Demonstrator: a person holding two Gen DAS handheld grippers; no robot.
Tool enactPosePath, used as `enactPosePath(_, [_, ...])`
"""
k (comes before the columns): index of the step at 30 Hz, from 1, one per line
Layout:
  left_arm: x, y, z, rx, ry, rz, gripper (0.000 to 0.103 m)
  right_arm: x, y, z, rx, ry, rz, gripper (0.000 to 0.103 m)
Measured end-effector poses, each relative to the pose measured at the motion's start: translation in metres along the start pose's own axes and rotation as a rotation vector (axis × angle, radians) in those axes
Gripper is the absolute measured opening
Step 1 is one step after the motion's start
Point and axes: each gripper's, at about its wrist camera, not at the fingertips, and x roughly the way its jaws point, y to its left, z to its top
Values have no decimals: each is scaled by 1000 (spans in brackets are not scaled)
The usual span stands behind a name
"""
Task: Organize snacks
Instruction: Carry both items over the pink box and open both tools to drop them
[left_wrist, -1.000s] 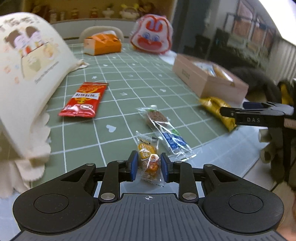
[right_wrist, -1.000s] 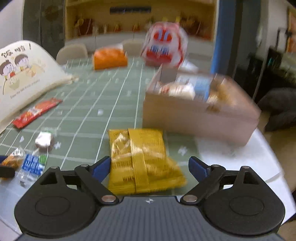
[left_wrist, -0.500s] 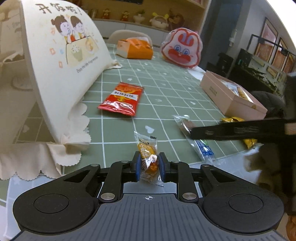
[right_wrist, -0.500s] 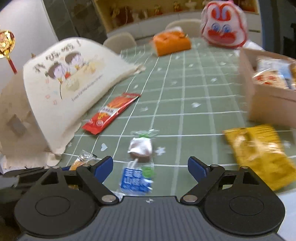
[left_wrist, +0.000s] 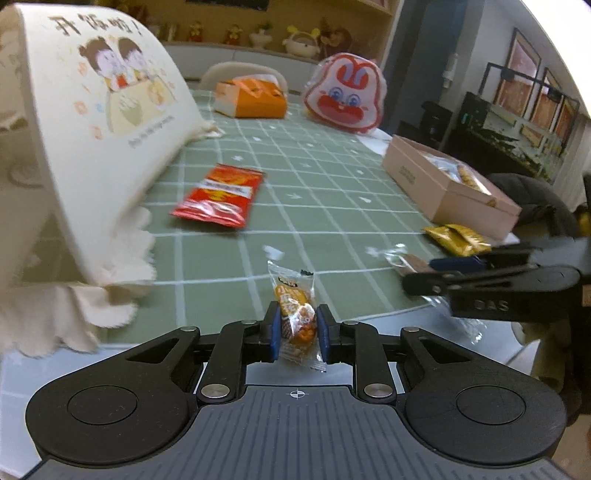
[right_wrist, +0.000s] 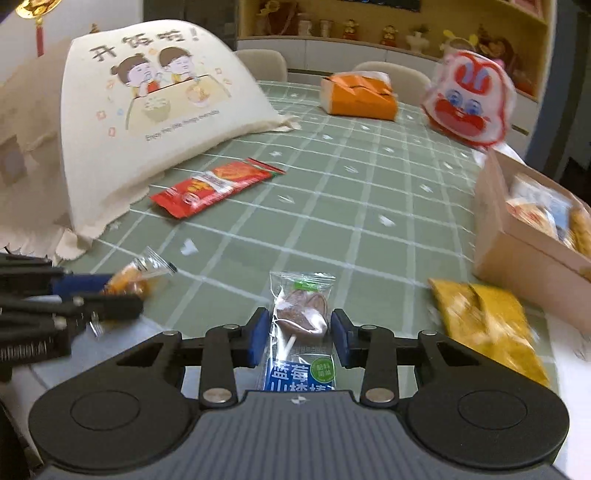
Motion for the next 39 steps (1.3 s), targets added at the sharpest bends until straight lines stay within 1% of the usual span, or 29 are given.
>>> enactPosePath(3, [5, -21, -2, 31, 11, -64, 24, -21, -25, -13, 48, -5, -13, 37])
enactPosePath(7, [13, -59, -4, 105, 32, -150, 24, -57, -57, -32, 107, -52, -49, 37])
enactPosePath(9, [17, -77, -2, 131, 39, -195, 24, -76, -74, -40, 129, -75, -86, 37])
enactPosePath(11, [17, -94, 10, 135, 26, -259, 24, -93, -91, -44, 149, -95, -126, 37])
enactPosePath(13, [10, -113, 37, 155, -19, -319, 24, -112, -108, -38, 149, -125, -168, 37])
enactPosePath(16, [-6, -146, 94, 236, -157, -334, 24, -150, -139, -9, 167, -225, -183, 37])
enactPosePath(18, [-5, -169, 134, 282, -217, -342, 24, -175, -164, 19, 195, -306, -186, 37])
enactPosePath(20, [6, -187, 165, 280, -237, -351, 24, -191, -187, 44, 215, -370, -210, 37])
enactPosePath(22, [27, -201, 196, 250, -232, -367, 24, -197, -207, 64, 238, -401, -231, 37])
enactPosePath(25, [65, -219, 227, 227, -211, -401, 24, -190, -234, 90, 268, -408, -247, 37])
enactPosePath(27, [95, -228, 239, 213, -166, -394, 24, -177, -248, 100, 280, -392, -245, 37])
enactPosePath(29, [127, -233, 246, 200, -94, -394, 24, -158, -263, 105, 296, -360, -249, 37])
enactPosePath(31, [158, -230, 244, 172, -35, -399, 24, -133, -276, 106, 312, -315, -244, 37])
enactPosePath(34, [214, -217, 237, 91, 77, -406, 24, -85, -292, 101, 348, -224, -227, 37])
enactPosePath(36, [247, -209, 227, 63, 154, -380, 25, -52, -302, 95, 381, -165, -190, 38])
enactPosePath(37, [258, -207, 223, 73, 180, -362, 25, -34, -308, 90, 401, -128, -153, 38])
enactPosePath(39, [262, -199, 222, 71, 180, -371, 25, -8, -313, 86, 429, -66, -113, 43])
